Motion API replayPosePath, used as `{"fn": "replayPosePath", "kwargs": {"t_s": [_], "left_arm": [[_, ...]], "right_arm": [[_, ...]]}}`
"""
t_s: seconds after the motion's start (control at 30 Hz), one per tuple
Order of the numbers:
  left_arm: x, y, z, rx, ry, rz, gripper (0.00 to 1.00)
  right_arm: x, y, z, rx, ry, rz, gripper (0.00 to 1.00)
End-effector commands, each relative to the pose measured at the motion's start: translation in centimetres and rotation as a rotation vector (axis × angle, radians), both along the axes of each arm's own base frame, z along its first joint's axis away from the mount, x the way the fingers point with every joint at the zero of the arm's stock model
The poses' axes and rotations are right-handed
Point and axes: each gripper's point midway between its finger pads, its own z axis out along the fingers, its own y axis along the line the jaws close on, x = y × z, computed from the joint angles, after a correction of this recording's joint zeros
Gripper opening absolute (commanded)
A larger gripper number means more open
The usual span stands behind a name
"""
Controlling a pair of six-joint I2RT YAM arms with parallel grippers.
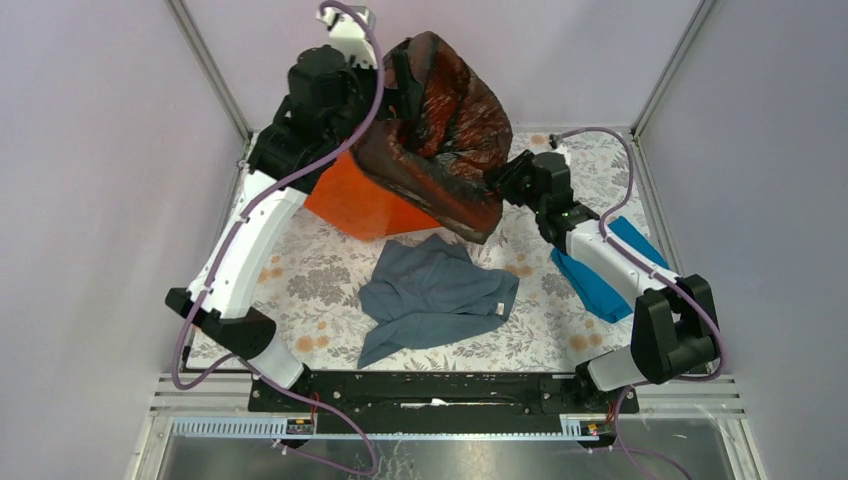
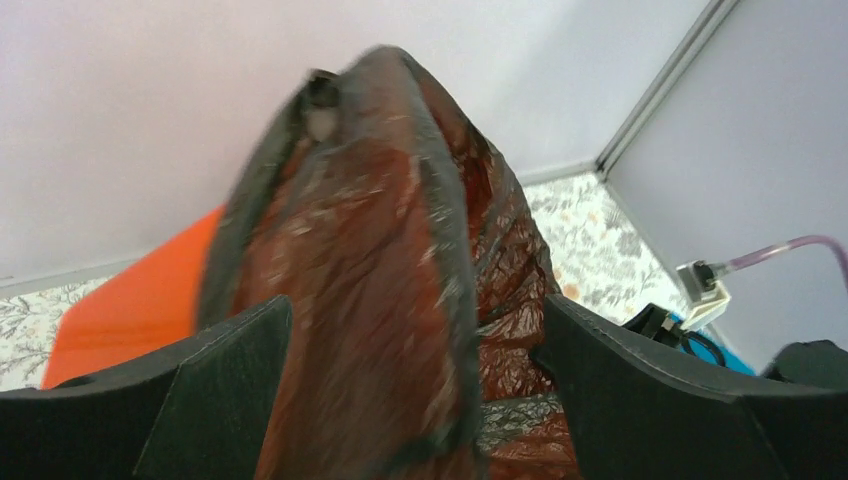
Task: Put the trash bags into the trash bin
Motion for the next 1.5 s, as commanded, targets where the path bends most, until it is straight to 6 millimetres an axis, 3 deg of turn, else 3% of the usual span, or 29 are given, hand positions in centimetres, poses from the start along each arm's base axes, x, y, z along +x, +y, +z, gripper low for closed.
{"fn": "replayPosePath", "kwargs": {"t_s": [0.0, 0.1, 0.4, 0.53, 0.63, 0.73, 0.9, 1.03, 1.17, 1.27, 1.47], "left_arm": [[-0.4, -1.5, -0.4, 0.107, -0.014, -0.017, 0.99], [-0.6, -2.2, -0.6, 0.181, -0.031, 0.02, 0.99], [-0.1, 0.0, -2.8, 0.345, 0.002, 0.268, 0.94], [-0.6, 0.5, -2.6, 0.322, 0.048, 0.292, 0.88], [-1.8, 0.5, -1.2, 0.24, 0.068, 0.272, 0.98], [-3.2, 0.4, 0.5, 0.153, 0.07, 0.223, 0.99], [-3.6, 0.9, -1.1, 0.189, 0.11, 0.237, 0.98], [-3.5, 1.2, -2.7, 0.304, 0.116, 0.3, 0.93], [-3.4, 2.5, -2.9, 0.404, 0.102, 0.425, 0.81], [-4.0, 2.7, -2.8, 0.388, 0.108, 0.426, 0.72], [-5.4, 4.5, -2.8, 0.355, 0.128, 0.455, 0.67]], "right_arm": [[0.3, 0.0, 6.8, -0.013, -0.264, -0.149, 0.0], [-0.3, 1.1, 7.1, -0.039, -0.295, -0.16, 0.0], [-1.3, 1.4, 7.8, -0.118, -0.353, -0.202, 0.0], [-1.4, 1.4, 8.2, -0.151, -0.367, -0.199, 0.0], [-1.3, 1.6, 8.4, -0.18, -0.37, -0.188, 0.0], [-1.1, 1.7, 8.2, -0.218, -0.374, -0.182, 0.0], [-1.4, 1.4, 8.7, -0.287, -0.413, -0.201, 0.0], [-1.9, 1.5, 10.0, -0.32, -0.455, -0.213, 0.0], [-2.1, 1.6, 10.5, -0.331, -0.468, -0.214, 0.0], [-2.1, 1.6, 10.3, -0.34, -0.472, -0.207, 0.0], [-2.4, 1.4, 10.2, -0.36, -0.481, -0.205, 0.0]]}}
